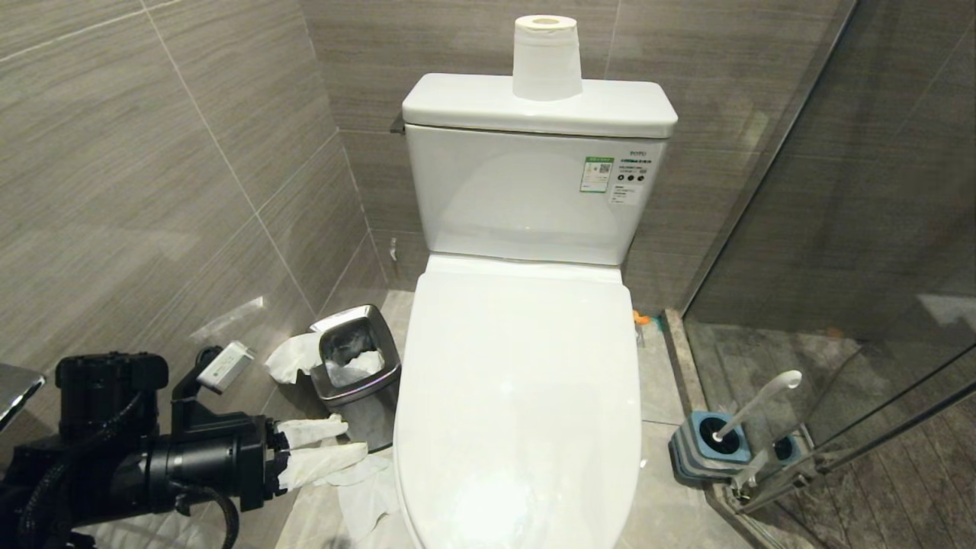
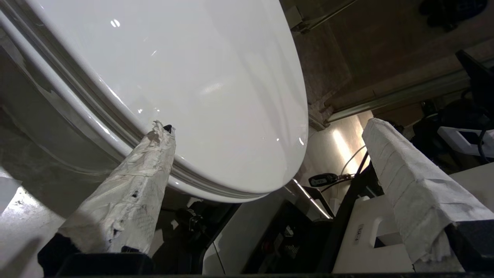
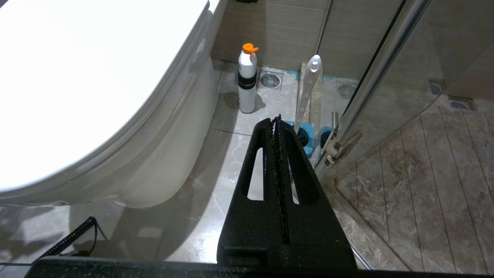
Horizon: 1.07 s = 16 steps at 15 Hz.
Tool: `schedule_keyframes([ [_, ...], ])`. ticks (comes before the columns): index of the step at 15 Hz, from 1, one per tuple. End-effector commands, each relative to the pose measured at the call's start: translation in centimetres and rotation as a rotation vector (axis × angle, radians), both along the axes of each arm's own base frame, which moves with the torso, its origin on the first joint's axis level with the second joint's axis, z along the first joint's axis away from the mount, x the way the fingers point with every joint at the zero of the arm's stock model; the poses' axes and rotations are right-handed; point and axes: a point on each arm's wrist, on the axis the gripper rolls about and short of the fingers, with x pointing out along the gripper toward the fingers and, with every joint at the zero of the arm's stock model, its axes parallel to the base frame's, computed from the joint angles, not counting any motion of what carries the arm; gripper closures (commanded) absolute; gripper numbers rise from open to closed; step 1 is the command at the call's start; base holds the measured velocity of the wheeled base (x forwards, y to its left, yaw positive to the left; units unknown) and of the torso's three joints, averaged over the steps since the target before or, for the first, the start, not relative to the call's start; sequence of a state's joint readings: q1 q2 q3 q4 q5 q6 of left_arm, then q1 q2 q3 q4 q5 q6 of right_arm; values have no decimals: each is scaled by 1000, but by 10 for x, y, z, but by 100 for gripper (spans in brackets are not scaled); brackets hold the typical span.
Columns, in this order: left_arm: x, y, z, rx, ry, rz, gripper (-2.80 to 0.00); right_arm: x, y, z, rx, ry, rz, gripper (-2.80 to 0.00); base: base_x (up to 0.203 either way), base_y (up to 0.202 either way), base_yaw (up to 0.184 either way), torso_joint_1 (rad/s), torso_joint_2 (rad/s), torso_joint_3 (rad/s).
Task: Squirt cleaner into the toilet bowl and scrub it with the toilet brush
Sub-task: Use the left hand to lift the toilet lid slightly
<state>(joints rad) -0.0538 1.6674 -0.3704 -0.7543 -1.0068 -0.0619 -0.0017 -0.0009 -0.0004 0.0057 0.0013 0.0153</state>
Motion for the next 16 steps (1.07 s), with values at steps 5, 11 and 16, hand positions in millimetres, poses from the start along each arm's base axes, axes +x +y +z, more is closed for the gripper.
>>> schedule_keyframes([
  [5, 3, 0, -6, 1, 21, -1, -280, 0, 0, 0, 0, 2, 1, 0, 0, 0, 0, 0, 0, 0],
  [11, 6, 0, -13, 19, 35, 11, -280, 0, 0, 0, 0, 1, 1, 0, 0, 0, 0, 0, 0, 0],
  [16, 16, 4, -34, 23, 110, 29, -280, 0, 0, 0, 0, 1, 1, 0, 0, 0, 0, 0, 0, 0],
])
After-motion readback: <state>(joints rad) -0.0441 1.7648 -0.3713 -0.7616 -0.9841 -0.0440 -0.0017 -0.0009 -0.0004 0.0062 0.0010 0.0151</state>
